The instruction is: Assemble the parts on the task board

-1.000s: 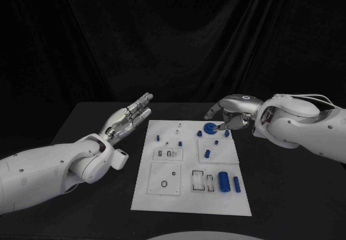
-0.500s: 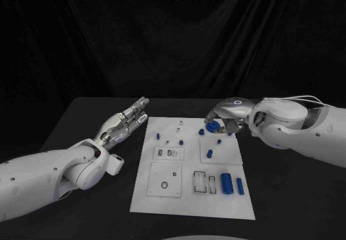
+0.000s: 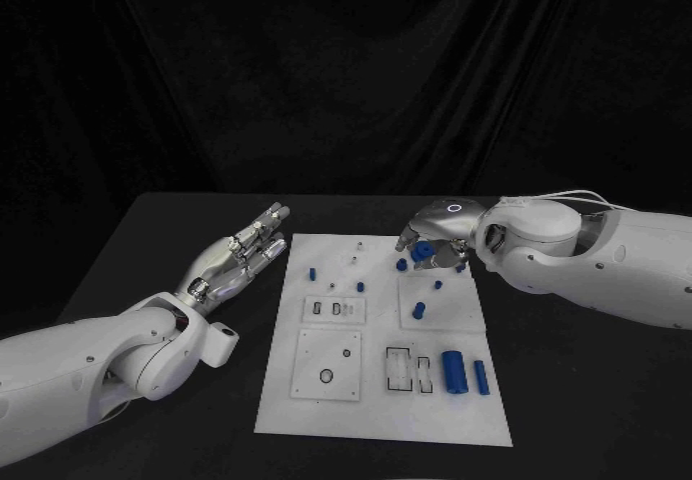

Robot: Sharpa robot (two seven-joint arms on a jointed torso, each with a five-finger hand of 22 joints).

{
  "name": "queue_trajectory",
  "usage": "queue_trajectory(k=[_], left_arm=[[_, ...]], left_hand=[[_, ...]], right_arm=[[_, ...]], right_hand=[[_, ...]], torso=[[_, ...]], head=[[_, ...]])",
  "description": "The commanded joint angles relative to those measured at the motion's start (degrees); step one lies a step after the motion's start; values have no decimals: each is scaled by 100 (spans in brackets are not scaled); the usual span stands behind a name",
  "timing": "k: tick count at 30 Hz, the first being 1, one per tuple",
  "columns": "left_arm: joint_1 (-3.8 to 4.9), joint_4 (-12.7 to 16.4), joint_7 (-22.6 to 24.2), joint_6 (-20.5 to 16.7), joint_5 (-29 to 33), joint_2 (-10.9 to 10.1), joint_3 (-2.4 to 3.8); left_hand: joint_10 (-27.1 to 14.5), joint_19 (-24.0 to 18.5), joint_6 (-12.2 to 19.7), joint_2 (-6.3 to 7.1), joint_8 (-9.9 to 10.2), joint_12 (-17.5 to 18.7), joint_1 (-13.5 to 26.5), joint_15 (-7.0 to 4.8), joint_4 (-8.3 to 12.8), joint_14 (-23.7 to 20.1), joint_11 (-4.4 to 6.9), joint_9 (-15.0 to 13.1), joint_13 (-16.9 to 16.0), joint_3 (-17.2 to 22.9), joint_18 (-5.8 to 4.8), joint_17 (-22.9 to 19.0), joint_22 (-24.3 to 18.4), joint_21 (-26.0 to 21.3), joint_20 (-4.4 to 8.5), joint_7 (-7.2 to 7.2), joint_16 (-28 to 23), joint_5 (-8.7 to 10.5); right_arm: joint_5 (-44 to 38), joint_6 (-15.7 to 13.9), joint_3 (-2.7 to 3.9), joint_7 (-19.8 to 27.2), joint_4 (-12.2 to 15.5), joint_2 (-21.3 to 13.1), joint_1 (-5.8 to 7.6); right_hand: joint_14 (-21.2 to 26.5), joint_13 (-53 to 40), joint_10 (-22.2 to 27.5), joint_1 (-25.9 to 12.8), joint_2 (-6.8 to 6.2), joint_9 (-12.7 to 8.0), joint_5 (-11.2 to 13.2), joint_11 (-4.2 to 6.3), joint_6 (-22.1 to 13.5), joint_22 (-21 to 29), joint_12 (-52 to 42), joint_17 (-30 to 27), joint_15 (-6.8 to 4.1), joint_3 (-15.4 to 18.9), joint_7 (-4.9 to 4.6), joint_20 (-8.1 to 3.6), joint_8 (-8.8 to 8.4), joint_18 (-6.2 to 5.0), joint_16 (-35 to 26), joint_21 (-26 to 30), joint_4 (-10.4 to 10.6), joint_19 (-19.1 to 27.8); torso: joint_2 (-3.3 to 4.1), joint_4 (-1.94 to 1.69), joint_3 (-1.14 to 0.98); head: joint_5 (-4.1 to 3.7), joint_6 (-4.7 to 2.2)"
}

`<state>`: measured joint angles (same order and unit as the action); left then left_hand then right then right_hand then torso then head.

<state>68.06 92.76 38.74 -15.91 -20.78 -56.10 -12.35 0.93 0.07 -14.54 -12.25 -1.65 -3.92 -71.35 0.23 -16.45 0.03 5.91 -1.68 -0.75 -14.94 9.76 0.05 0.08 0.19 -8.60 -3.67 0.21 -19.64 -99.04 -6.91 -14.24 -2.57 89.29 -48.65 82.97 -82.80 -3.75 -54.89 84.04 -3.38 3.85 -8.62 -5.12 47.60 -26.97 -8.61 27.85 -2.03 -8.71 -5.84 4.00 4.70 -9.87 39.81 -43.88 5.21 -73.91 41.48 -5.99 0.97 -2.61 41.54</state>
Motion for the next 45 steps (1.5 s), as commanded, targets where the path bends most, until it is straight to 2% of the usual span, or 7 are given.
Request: queue_trajectory(k=[1, 9, 18, 24, 31, 38, 45], left_arm=[[20, -7, 407, 45, -22, 8, 7], [21, -43, 391, 76, -22, 19, 7], [21, -94, 366, 142, -22, 71, 7], [21, -122, 358, 166, -22, 88, 7], [21, -157, 353, 191, -22, 114, 6], [21, -171, 347, 209, -22, 128, 6], [21, -183, 341, 231, -22, 138, 6]], left_hand=[[-10, -7, -25, -6, -15, 36, -70, 51, 2, -3, -45, -10, -3, 50, 43, -5, -8, -19, -34, 47, -21, -62], [-10, -7, -52, -16, -18, 40, -156, 61, 18, -3, -56, -14, -2, 77, 44, -5, -8, -19, -49, 61, -21, -169], [-13, -7, -92, -25, -24, 53, -248, 73, 33, -3, -75, -18, 0, 105, 45, -5, -8, -19, -66, 83, -21, -281], [-15, -7, -107, -28, -25, 57, -270, 79, 37, -3, -82, -20, 1, 113, 45, -5, -8, -19, -72, 89, -21, -306], [-17, -7, -109, -33, -25, 63, -299, 88, 42, -3, -90, -20, 2, 123, 44, -5, -8, -19, -77, 96, -21, -341], [-17, -7, -113, -34, -26, 64, -311, 91, 45, -3, -95, -20, 2, 127, 44, -5, -8, -19, -79, 99, -21, -354], [-18, -7, -125, -38, -27, 67, -333, 99, 51, -3, -106, -21, 2, 135, 45, -5, -8, -19, -84, 108, -21, -375]], right_arm=[[-84, 6, 4, -109, -71, 43, -6], [-85, -78, 4, -52, -312, 207, -43], [-85, -82, 4, -25, -643, 393, -111], [-85, -59, 4, -25, -745, 423, -145], [-85, -66, 4, -7, -810, 454, -178], [-85, -111, 4, 47, -922, 508, -264], [-85, -214, 4, 139, -1045, 577, -357]], right_hand=[[-6, 2, -43, -44, 34, 1, 32, -13, 2, -48, 56, 18, 36, -45, 71, 24, -40, -14, 41, -49, 1, 41], [39, 9, -53, 2, 59, 10, -27, -25, 98, -275, 156, 62, 46, -131, 138, 37, -23, 2, 62, -209, -37, 92], [169, 14, 169, -26, -10, -1, -2, -4, 147, -261, 383, 101, 41, -147, 160, 43, -55, -23, 44, -156, -65, 293], [237, 6, 261, -77, -25, -2, 62, 15, 157, -270, 460, 116, 44, -125, 145, 50, -68, -30, 32, -131, -51, 386], [272, 5, 322, -74, -32, -1, 69, 46, 166, -308, 490, 131, 35, -123, 110, 48, -71, -32, 37, -140, -64, 432], [307, -4, 344, -63, -26, 7, 62, 85, 222, -357, 484, 150, 18, -130, 21, 38, -55, -35, 47, -154, -81, 479], [309, -23, 232, -73, -27, 8, 89, 76, 266, -488, 433, 176, 16, -129, -54, 33, -53, -21, 76, -237, -81, 478]], torso=[[44, -54, 12], [18, -66, 21], [-53, -50, 33], [-72, -65, 44], [-103, -71, 52], [-124, -49, 60], [-138, -62, 64]], head=[[-50, -23], [-91, -36], [-23, 102], [-2, 130], [-35, 161], [0, 187], [34, 238]])
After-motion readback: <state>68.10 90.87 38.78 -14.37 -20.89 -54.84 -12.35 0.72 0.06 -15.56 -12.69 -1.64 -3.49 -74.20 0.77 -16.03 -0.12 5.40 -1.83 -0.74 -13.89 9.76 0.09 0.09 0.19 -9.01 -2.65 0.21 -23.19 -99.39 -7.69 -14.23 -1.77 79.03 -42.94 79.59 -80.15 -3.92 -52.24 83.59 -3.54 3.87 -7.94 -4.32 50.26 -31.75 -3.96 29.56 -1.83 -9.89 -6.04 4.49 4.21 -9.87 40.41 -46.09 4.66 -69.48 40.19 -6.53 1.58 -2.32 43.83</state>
